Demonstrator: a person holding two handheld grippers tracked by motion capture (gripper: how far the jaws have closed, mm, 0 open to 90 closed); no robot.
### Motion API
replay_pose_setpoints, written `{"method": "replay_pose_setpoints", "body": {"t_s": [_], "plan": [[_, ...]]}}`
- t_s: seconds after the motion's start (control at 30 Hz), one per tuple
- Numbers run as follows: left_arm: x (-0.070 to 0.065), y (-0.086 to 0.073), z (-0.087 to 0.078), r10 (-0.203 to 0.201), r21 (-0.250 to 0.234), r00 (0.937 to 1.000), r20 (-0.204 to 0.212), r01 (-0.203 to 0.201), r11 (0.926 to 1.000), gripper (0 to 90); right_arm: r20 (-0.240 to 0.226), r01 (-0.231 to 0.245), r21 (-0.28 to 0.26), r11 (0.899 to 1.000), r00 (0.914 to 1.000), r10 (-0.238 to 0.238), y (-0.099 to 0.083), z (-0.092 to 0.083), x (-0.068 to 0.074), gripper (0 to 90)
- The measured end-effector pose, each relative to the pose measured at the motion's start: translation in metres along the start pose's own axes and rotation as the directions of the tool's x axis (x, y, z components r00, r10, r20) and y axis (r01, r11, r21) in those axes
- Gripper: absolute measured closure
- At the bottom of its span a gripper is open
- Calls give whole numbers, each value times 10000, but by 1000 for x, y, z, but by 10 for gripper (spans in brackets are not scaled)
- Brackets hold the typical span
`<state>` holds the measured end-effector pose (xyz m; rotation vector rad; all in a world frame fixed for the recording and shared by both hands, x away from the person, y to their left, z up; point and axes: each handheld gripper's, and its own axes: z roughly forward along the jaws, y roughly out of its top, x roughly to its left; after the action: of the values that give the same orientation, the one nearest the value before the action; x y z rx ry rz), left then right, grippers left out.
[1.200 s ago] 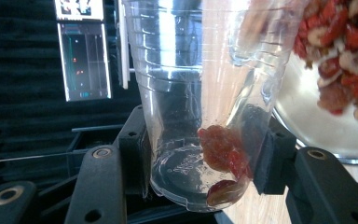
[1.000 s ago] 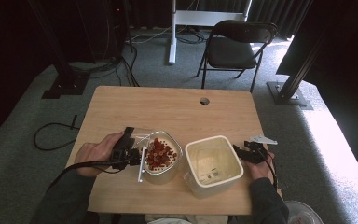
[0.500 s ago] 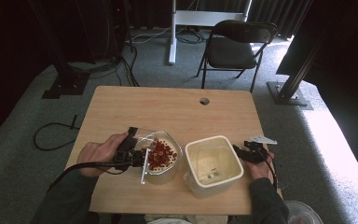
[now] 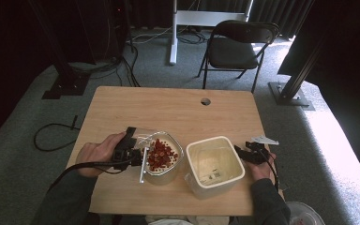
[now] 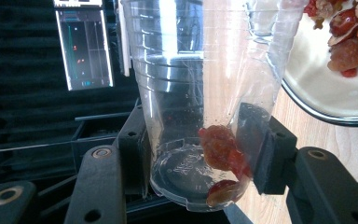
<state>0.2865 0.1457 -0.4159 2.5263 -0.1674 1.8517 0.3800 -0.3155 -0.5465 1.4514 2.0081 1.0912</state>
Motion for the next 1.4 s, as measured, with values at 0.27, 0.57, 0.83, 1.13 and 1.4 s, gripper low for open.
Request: {"method": "replay_pose_setpoints", "body": {"t_s": [0.27, 0.57, 0.83, 1.13, 1.4], "plan": [[-1, -1, 0, 43, 26, 10000, 16, -43, 10000, 494, -14, 6, 13, 10000, 10000, -6, 0, 0, 0, 362], [0, 5, -2, 78, -165, 10000, -35, -79, 9998, 494, -27, 4, 35, 10000, 10000, -4, 0, 0, 0, 363], [-3, 7, -3, 199, -219, 9998, 6, -199, 9996, 494, -44, 14, 48, 10000, 10000, -14, 0, 0, 0, 363], [1, 0, -3, -42, -40, 10000, -62, 42, 10000, 494, -45, 33, 67, 10000, 10000, -33, 0, 1, 0, 362], [0, 3, -2, 2, -41, 9999, -127, -3, 10000, 494, -57, 25, 72, 10000, 10000, -24, 0, 1, 0, 362]]}}
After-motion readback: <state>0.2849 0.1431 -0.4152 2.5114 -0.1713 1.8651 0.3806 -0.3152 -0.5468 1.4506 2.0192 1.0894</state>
